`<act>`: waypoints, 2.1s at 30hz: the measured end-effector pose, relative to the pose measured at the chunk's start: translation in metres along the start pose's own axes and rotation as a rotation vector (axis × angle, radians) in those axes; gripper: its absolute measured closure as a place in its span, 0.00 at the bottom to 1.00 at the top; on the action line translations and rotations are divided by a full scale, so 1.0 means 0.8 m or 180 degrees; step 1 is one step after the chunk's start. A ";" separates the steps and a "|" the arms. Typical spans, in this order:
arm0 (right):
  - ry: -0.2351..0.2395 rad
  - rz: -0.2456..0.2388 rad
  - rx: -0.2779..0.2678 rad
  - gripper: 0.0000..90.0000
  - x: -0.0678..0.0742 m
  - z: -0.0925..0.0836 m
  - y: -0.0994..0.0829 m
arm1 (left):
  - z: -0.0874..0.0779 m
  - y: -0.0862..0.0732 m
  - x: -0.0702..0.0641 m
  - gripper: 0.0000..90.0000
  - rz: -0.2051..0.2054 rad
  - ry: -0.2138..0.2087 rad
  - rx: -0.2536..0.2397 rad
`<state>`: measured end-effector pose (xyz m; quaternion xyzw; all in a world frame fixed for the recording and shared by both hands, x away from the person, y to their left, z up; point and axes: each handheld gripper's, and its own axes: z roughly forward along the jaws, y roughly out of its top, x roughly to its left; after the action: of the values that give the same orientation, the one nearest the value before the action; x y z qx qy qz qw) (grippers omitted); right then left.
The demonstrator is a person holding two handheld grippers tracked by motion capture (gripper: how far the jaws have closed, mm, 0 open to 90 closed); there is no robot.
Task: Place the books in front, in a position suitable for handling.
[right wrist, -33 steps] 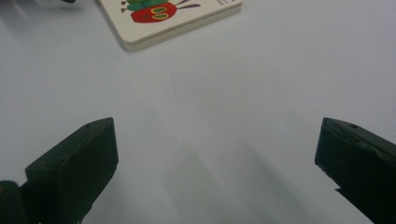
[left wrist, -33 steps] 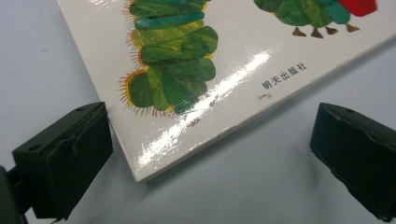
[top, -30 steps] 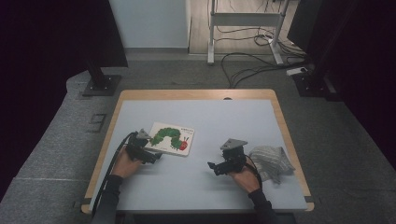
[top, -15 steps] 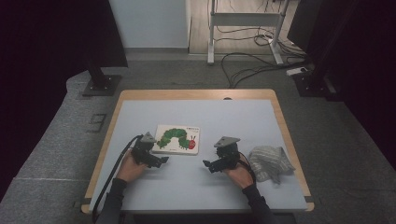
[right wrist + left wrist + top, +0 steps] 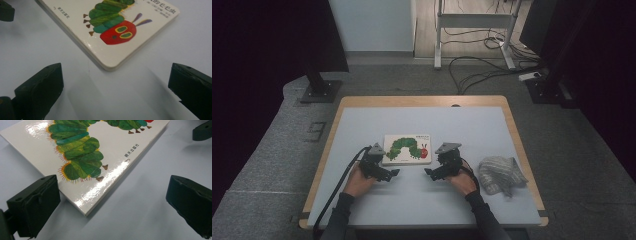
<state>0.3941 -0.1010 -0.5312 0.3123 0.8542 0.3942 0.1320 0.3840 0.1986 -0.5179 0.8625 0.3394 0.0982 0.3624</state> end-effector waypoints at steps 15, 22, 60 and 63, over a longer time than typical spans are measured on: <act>0.0334 -0.0181 0.0066 0.08 0.002 0.025 0.019 | 0.007 -0.005 0.007 0.00 0.0040 0.0042 0.0154; 0.0354 -0.0187 0.0089 0.04 0.004 0.026 0.020 | 0.007 -0.005 0.004 0.00 -0.0057 0.0023 0.0124; 0.0295 -0.0198 0.0140 0.03 0.031 -0.020 -0.020 | -0.007 -0.024 -0.069 0.00 -0.0005 -0.0167 0.0169; 0.0297 -0.0212 0.0157 0.02 0.034 -0.026 -0.025 | -0.010 -0.027 -0.079 0.00 0.0022 -0.0203 0.0200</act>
<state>0.3547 -0.1054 -0.5319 0.2682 0.8788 0.3826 0.0973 0.3223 0.1727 -0.5223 0.8773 0.3276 0.0611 0.3454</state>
